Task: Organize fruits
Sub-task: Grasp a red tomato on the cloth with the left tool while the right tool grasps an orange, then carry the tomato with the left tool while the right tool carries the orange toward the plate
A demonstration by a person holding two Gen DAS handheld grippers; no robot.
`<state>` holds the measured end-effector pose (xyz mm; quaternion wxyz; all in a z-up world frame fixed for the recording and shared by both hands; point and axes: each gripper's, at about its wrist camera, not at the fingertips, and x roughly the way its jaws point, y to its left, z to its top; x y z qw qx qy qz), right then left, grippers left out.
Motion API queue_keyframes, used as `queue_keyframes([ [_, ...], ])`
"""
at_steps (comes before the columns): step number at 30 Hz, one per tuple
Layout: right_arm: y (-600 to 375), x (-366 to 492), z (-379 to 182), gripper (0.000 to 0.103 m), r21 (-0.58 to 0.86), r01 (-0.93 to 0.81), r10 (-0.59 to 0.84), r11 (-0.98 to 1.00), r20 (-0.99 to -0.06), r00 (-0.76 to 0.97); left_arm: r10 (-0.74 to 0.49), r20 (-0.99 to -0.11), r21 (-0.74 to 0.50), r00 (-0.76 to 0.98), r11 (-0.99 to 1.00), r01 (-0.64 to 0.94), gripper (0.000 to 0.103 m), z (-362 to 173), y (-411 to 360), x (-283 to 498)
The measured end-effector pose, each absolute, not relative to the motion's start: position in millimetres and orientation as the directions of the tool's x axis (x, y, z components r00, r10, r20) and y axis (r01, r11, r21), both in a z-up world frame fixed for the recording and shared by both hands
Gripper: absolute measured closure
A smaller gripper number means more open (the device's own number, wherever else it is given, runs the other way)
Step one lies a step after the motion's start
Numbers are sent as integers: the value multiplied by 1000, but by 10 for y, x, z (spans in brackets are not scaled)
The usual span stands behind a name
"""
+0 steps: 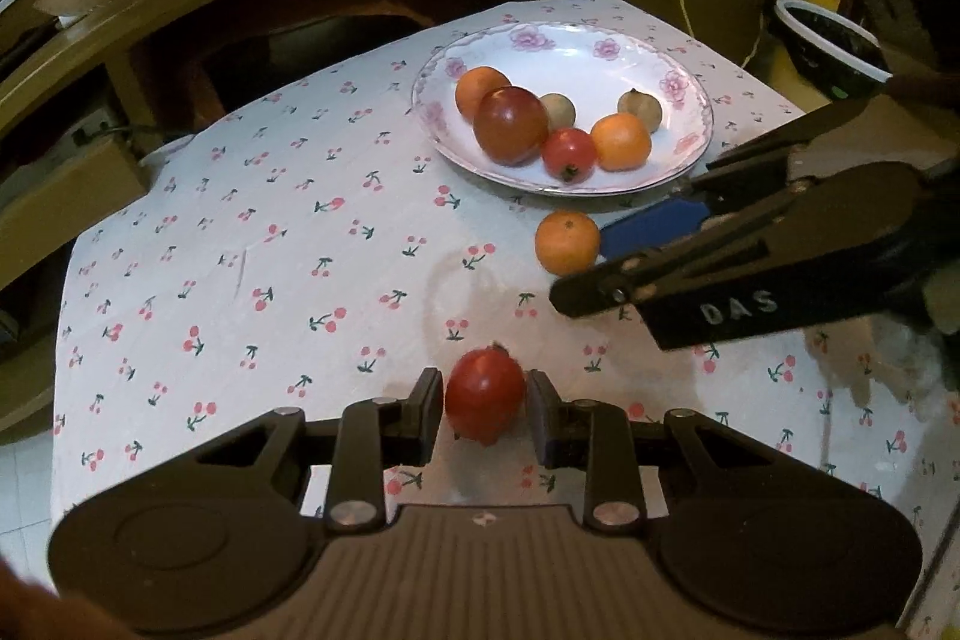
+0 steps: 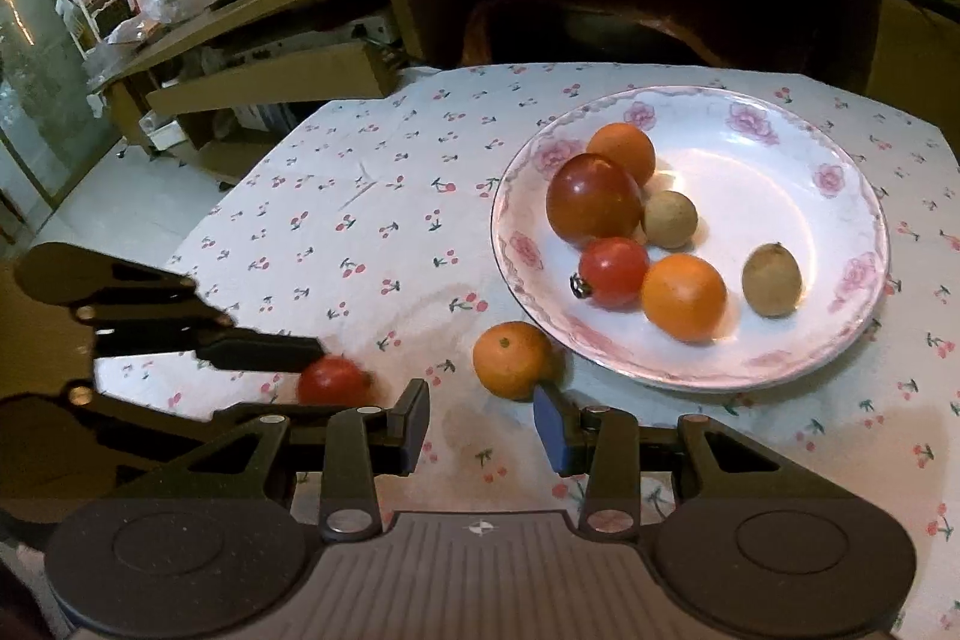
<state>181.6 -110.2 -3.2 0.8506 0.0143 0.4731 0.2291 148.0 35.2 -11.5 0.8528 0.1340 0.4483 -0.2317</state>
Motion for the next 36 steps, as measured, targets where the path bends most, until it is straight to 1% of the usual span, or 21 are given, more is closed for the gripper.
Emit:
queue_keyframes([
  [6, -1091, 1870, -76, 62, 225, -353, 385, 908, -779, 494, -276, -829, 22, 486, 852, 523, 67, -172, 339, 1462],
  [12, -1027, 1860, -97, 62, 197, -371, 377, 908, -771, 513, -272, -825, 30, 495, 854, 519, 67, -218, 310, 1476],
  [15, -989, 1861, -92, 66, 160, -381, 353, 911, -780, 516, -273, -826, 21, 493, 859, 511, 67, -217, 312, 1480],
  [16, -976, 1861, -91, 72, 142, -385, 341, 912, -785, 518, -274, -826, 20, 492, 859, 511, 67, -216, 311, 1480],
  [20, -1002, 1846, -68, 73, 152, -400, 352, 904, -796, 493, -281, -830, 10, 481, 855, 518, 68, -211, 316, 1466],
  [28, -1214, 1410, 49, 73, 147, -381, 319, 913, -838, 442, -346, -836, -37, 425, 809, 587, 68, -188, 232, 1228],
  [32, -1285, 1117, 94, 73, 128, -369, 288, 921, -860, 420, -354, -836, -23, 419, 786, 618, 68, -195, 140, 1110],
  [36, -1313, 1025, 103, 72, 123, -348, 275, 929, -860, 430, -348, -836, -9, 424, 782, 624, 67, -187, 117, 1078],
])
